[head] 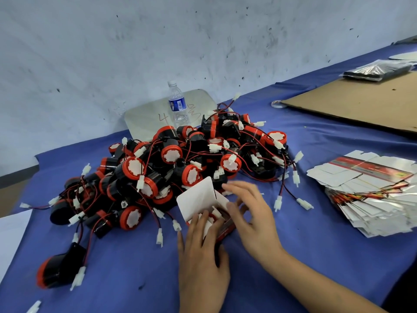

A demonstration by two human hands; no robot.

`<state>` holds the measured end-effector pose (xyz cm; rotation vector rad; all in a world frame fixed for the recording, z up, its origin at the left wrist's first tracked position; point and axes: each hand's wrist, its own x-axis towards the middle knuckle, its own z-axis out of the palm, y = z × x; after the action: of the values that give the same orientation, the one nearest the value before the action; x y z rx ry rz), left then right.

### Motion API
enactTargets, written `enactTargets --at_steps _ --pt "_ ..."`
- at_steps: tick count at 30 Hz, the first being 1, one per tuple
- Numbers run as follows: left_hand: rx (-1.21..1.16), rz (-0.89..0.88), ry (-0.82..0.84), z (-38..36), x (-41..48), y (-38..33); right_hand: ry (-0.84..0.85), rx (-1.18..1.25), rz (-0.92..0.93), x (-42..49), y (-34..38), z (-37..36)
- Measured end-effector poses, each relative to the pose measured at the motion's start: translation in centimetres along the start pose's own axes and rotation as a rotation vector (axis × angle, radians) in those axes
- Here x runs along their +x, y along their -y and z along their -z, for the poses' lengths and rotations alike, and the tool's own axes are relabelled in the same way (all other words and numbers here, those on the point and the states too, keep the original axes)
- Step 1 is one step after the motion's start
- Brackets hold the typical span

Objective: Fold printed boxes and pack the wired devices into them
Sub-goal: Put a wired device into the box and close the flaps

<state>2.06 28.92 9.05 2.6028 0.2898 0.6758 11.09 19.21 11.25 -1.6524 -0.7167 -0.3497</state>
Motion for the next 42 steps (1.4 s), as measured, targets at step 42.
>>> enactTargets --at_steps 42 --pt "-0.261 -0.235 -0.051 -0.5 0.2 -0.2 0.122 0.39 -0.309 1.5 -0.9 1.1"
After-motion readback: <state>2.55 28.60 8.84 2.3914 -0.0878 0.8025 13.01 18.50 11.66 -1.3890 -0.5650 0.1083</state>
